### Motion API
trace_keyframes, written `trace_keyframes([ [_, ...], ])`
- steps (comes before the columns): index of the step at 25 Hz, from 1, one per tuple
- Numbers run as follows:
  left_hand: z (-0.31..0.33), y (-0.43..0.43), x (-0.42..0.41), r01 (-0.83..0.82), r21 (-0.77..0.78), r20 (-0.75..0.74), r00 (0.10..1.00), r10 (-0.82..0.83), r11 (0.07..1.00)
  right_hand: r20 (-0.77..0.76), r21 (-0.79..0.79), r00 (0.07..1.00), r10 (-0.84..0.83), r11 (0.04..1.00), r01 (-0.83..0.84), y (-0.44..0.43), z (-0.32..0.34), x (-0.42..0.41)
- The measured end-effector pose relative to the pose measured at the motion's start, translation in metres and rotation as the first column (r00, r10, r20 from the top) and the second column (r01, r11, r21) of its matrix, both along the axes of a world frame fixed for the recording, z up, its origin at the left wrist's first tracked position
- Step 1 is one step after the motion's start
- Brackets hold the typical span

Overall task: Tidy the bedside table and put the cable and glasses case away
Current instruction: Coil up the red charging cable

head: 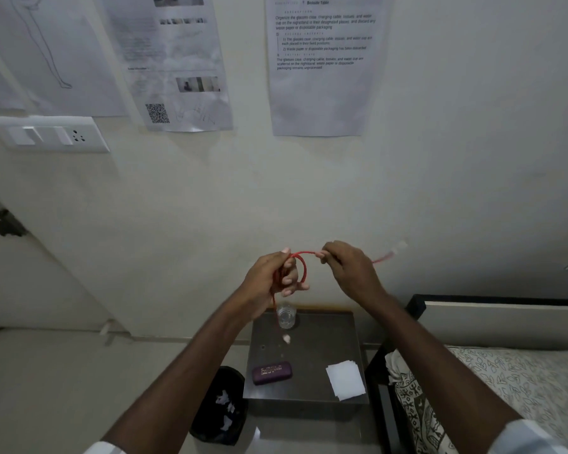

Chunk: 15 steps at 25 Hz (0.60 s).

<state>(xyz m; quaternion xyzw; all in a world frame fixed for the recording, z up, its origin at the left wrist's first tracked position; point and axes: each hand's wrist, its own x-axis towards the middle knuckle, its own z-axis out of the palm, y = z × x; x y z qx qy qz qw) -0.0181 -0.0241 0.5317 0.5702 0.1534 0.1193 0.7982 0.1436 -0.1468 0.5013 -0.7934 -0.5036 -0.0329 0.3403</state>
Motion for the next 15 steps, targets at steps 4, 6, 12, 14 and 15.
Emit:
trace_keyframes([
  [4, -0.011, 0.012, 0.010, -0.192, -0.079, 0.047, 0.979, 0.196, 0.978, 0.022, -0.323, 0.997, 0.077, 0.944, -0.066, -0.011, -0.032, -0.034],
  [6, -0.021, 0.015, 0.013, -0.254, 0.004, 0.026, 0.967, 0.254, 0.967, 0.071, -0.395, 0.982, 0.175, 0.909, -0.134, -0.014, -0.037, -0.060],
  [12, -0.042, 0.009, 0.005, -0.103, 0.396, -0.158, 0.971, 0.178, 0.912, 0.195, -0.286, 0.933, 0.302, 0.928, -0.241, -0.008, -0.005, -0.092],
  [14, -0.039, 0.004, 0.002, -0.022, 0.352, -0.203, 0.974, 0.099, 0.936, 0.216, -0.215, 0.941, 0.259, 0.953, -0.213, -0.004, 0.010, -0.086],
  [15, -0.035, 0.001, 0.001, -0.007, 0.327, -0.198, 0.977, 0.075, 0.945, 0.199, -0.179, 0.953, 0.227, 0.965, -0.192, -0.003, 0.015, -0.080],
])
